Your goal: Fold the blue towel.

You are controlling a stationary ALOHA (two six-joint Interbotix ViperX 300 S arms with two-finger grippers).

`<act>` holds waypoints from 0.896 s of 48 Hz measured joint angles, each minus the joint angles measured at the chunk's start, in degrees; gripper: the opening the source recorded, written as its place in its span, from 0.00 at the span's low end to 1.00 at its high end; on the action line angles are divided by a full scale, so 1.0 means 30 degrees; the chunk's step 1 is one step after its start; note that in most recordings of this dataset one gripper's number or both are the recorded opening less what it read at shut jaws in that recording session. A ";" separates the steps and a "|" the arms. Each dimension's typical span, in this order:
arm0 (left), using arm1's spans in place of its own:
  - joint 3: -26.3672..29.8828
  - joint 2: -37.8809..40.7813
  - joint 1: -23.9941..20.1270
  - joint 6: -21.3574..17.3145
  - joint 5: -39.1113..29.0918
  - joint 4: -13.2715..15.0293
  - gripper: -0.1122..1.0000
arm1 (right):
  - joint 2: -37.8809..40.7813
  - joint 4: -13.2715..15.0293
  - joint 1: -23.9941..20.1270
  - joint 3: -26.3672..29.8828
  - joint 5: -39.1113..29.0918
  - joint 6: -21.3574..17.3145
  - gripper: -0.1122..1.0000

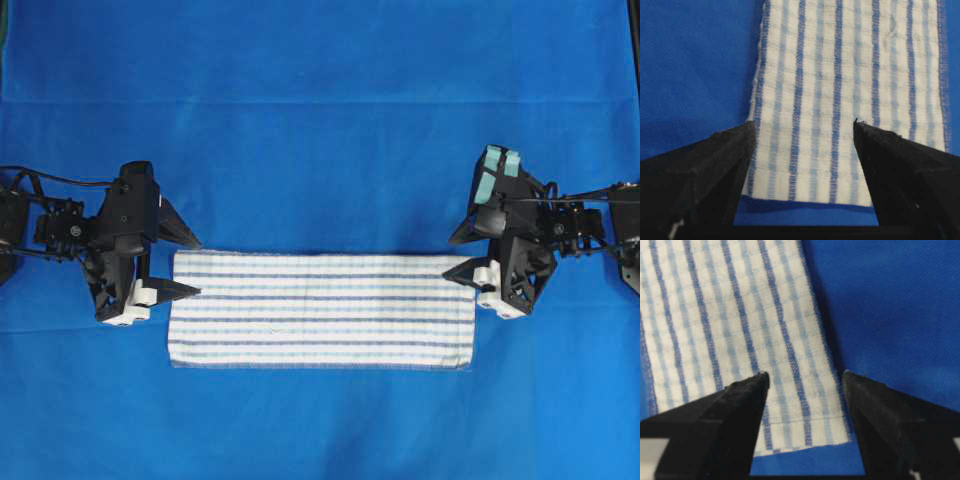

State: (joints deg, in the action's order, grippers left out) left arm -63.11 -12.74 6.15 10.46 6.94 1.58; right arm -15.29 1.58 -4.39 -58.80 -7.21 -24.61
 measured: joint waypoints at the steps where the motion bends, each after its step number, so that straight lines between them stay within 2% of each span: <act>1: 0.0029 0.0059 -0.0088 0.0000 0.0000 0.0000 0.75 | 0.0117 0.0029 0.0000 0.0000 0.0000 0.0000 0.67; 18: 0.0029 0.2109 -0.0439 0.0000 0.0059 0.0000 0.75 | 0.2695 0.0059 0.0352 0.0000 0.0293 0.0000 0.67; 32: 0.0293 0.2959 -0.0557 -0.0059 0.0146 0.0000 0.74 | 0.2813 0.0029 0.0352 -0.0029 0.0645 0.0000 0.64; 35: 0.0293 0.2959 -0.0527 -0.0059 0.0146 0.0000 0.73 | 0.2813 0.0059 0.0381 -0.0059 0.0645 0.0000 0.59; 38: 0.0293 0.2959 -0.0586 0.0000 0.0146 0.0000 0.69 | 0.2813 0.0029 0.0352 -0.0059 0.0645 0.0000 0.50; 43: 0.0322 0.2988 -0.0645 0.0029 0.0117 0.0000 0.44 | 0.2813 0.0029 0.0381 -0.0059 0.0645 0.0000 0.22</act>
State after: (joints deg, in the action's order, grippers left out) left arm -62.14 -3.78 4.22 10.55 7.29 1.58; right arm -6.86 1.67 -3.25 -58.97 -5.27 -24.61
